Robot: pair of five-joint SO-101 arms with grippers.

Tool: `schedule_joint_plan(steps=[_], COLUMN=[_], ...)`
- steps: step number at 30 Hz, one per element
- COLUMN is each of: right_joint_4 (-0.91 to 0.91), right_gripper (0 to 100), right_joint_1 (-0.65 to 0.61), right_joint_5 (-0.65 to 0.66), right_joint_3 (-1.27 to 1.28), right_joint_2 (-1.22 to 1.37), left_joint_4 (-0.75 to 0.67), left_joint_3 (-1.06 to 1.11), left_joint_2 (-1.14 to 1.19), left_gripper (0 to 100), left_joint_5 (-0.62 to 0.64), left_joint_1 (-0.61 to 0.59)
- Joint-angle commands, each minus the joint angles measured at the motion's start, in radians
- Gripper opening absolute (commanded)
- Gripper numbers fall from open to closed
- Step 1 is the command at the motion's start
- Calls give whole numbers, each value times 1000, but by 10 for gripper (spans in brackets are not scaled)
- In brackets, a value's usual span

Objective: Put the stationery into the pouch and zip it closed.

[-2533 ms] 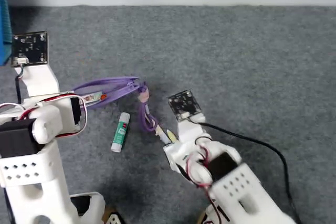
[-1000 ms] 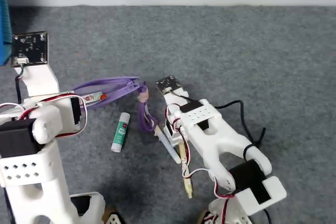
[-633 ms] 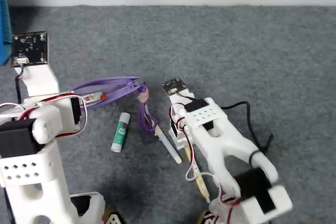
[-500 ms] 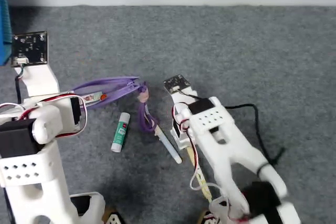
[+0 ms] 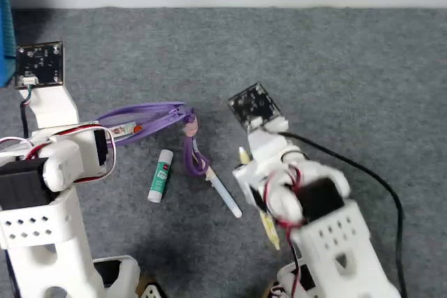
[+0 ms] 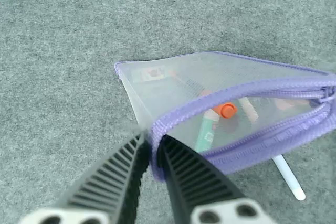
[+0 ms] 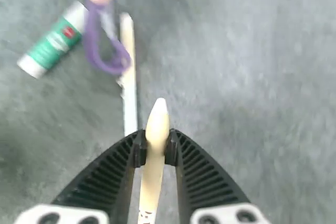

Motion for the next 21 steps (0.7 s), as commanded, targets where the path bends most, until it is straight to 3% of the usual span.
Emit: schedule_joint_plan(steps=[1, 12, 21], right_joint_4=[-22, -395, -771], right_gripper=[8, 8, 8], right_joint_1=[-71, -236, -318], right_joint_5=[9, 5, -112], right_joint_3=[-17, -11, -9], right_joint_2=[-133, -318, -401], left_joint_4=[15, 15, 15], left_joint_3=[-33, -33, -33], left_joint_2=[-2, -2, -2], left_gripper=[13, 13, 13], left_joint_5=[6, 6, 6], left_joint_1=[-2, -2, -2])
